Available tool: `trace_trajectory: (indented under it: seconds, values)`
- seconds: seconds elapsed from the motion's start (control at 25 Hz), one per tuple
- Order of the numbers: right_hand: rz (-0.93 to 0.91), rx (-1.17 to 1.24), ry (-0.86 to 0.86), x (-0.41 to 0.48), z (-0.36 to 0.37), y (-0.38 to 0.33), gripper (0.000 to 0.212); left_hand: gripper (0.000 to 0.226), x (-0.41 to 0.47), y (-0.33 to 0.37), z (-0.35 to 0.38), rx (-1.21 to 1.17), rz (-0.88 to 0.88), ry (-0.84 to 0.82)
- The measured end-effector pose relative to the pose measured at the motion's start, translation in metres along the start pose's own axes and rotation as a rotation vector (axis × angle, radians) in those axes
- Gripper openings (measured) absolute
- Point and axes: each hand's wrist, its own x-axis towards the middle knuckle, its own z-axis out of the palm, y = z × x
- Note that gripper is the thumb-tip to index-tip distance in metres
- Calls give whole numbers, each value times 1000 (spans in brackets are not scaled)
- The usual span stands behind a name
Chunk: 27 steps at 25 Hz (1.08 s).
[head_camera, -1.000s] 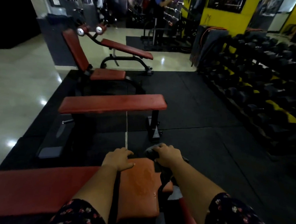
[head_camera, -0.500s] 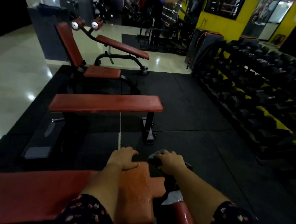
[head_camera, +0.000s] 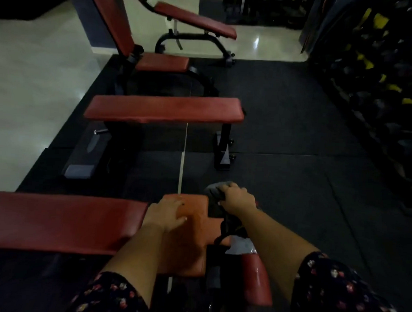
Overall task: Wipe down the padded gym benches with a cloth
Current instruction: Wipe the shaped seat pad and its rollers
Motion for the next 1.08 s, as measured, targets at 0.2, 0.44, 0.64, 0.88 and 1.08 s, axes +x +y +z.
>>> trace_trajectory:
  seconds: [0.2,0.44,0.64,0.88,1.08]
  values:
    - [-31,-12,-142,13,66,10,55,62,2,-1,50,-7,-49,-42]
    - [85,-9,-264,17,170,37,63,68,5,-9,134,-184,-190,6]
    - [223,24,-176,-1,234,49,62,91,2,-28,206,-264,-273,-27]
    - [388,302,259,47,250,37,77,135,27,-58,254,-368,-218,-176]
    - [280,103,138,112,244,18,68,147,52,-73,264,-399,-208,-203]
